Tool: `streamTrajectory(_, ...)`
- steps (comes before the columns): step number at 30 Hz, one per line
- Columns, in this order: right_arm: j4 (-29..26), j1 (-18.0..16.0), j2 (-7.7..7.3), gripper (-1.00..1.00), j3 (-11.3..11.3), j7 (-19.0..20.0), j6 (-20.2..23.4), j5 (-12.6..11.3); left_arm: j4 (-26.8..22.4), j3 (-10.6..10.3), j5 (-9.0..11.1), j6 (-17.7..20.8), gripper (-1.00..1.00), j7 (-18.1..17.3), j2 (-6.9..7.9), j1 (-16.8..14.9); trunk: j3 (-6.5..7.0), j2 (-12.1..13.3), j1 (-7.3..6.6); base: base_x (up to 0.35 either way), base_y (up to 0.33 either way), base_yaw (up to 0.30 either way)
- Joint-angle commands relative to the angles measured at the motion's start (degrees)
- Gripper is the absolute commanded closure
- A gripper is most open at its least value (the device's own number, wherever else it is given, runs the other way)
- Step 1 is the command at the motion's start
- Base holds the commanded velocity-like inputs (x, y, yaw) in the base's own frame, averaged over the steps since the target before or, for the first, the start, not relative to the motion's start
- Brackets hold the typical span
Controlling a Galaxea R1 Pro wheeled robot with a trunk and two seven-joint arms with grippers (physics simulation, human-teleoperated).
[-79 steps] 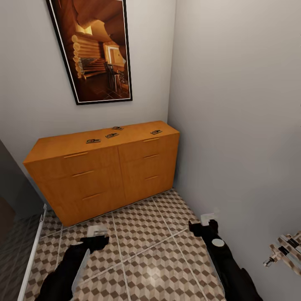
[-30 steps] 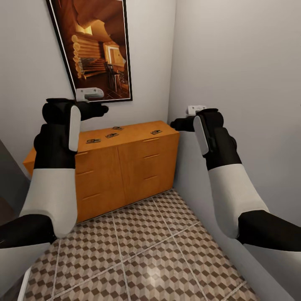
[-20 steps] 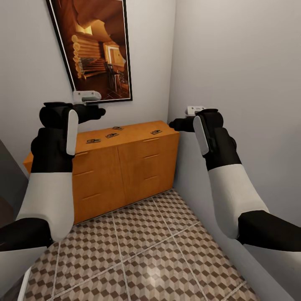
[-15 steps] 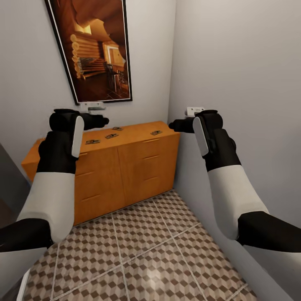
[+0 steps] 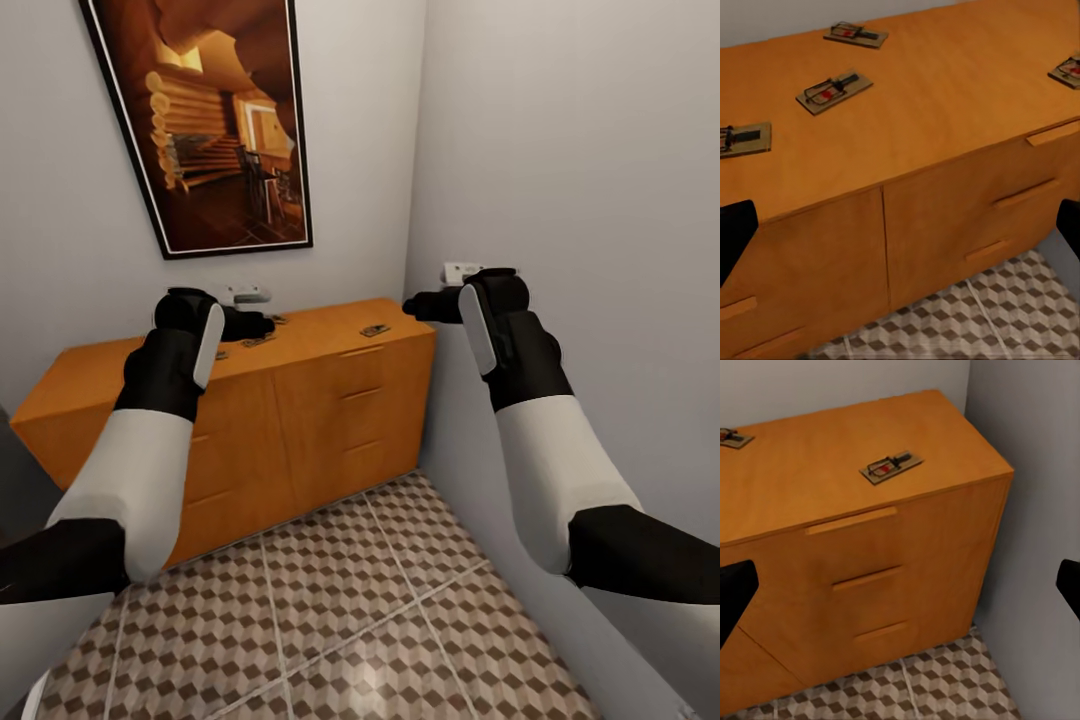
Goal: Take the four mousetraps from the cabinet in the bathroom and place them on the bathroom floor. Make sure all four end up on the same floor surface, and ensure that at least two of them are either under or directly next to the same bathroom sink.
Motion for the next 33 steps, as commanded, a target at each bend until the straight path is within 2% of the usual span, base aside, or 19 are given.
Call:
streamTrajectory(1,0.40,-0.05,0.01,-1.00,0.06,-0.45,0.20,-0.47,0.55,0.13,-0.09,0.22,-1.00,0.05,-0.13,-0.06,-0.06,-0.03,0.03,0.324,0.000,0.000)
streamTrajectory(8,2.50,-0.04,0.14,-1.00,0.10,-0.69,0.14,-0.48,2.40,0.13,0.10,0.29,-1.00,0.05,-0.36,-0.16,-0.06,-0.03,0.03,0.325,0.039,0.000)
streamTrajectory(20,5.61,-0.02,0.35,-1.00,0.13,-0.77,0.17,-0.51,2.05,0.20,0.24,0.52,-1.00,-0.04,-0.36,-0.22,-0.06,-0.03,0.03,0.308,0.100,0.000)
streamTrajectory(28,7.16,-0.14,0.60,-1.00,0.10,-1.20,0.19,-0.52,-3.77,-0.61,-0.10,0.58,-1.00,0.01,-0.46,-0.09,-0.06,-0.03,0.03,0.049,0.018,0.000)
streamTrajectory(32,8.02,-0.21,0.85,-1.00,0.01,-4.12,0.17,-0.70,-4.43,-1.10,-0.16,0.62,-1.00,0.03,-0.37,-0.05,-0.06,-0.03,0.03,0.003,0.001,0.000)
streamTrajectory(33,8.36,-0.21,0.93,-1.00,-0.04,-5.91,0.12,-1.26,-4.35,-1.20,-0.20,0.59,-1.00,0.04,-0.21,-0.03,-0.06,-0.03,0.03,0.002,0.001,0.000)
